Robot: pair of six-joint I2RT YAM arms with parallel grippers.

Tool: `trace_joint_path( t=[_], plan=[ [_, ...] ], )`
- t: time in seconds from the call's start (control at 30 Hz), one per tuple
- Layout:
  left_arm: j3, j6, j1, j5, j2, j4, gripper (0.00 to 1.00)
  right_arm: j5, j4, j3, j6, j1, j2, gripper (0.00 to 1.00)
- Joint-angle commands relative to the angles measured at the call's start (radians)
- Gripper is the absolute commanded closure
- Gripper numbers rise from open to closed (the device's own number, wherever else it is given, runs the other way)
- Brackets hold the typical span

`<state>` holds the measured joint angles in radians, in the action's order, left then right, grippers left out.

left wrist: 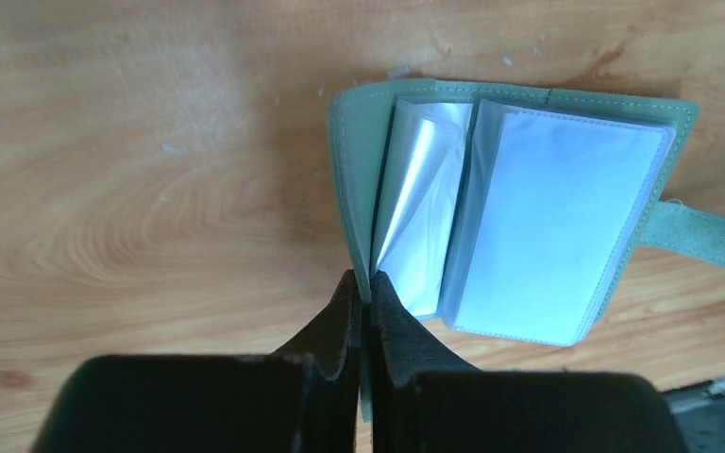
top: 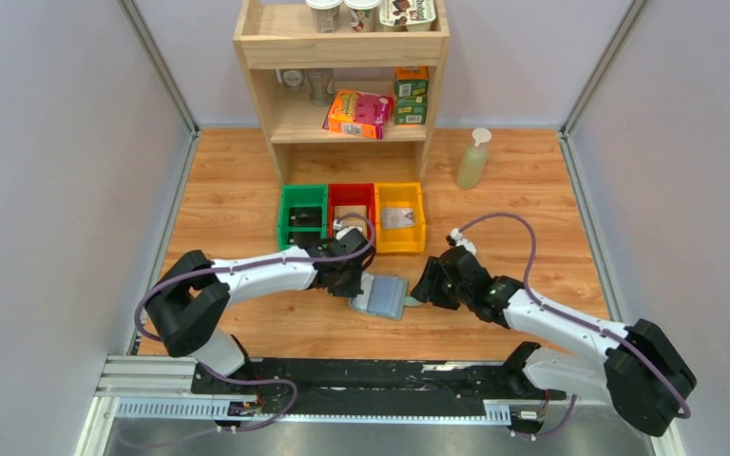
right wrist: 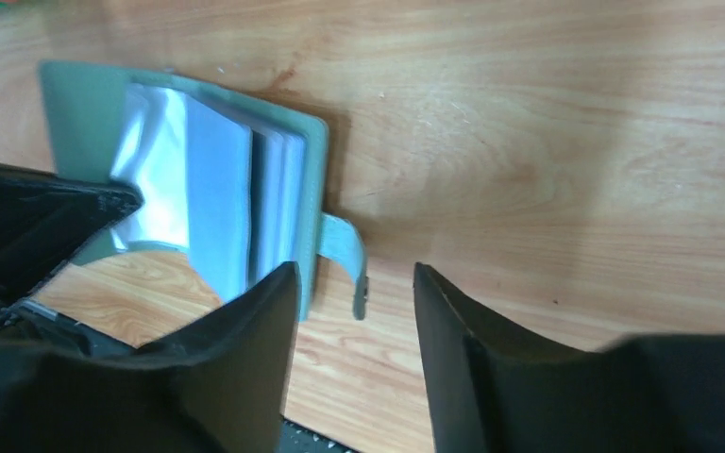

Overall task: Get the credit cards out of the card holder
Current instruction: Open the card holder at the center of the board.

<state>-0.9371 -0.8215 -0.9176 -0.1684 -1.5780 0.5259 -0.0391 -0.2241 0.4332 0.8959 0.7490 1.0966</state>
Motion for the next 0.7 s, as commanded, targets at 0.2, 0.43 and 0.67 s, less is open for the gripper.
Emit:
trace_joint_path(
  t=[0.2,0.43,0.67],
  plan=[
    [0.170,-0.174,-0.001,0.101,0.139,-0.207,1.00,0.002,-0.270,0.243,-0.173,0.001,-0.185,0.00],
    [0.250,-0.235,-0.001,0.105,0.176,-0.319,1.00,0.134,-0.092,0.197,-0.152,0.004,-0.230,0.00],
    [0.287,-0.272,-0.001,0.132,0.156,-0.406,1.00,0.208,0.038,0.145,-0.072,0.019,-0.110,0.00]
  ],
)
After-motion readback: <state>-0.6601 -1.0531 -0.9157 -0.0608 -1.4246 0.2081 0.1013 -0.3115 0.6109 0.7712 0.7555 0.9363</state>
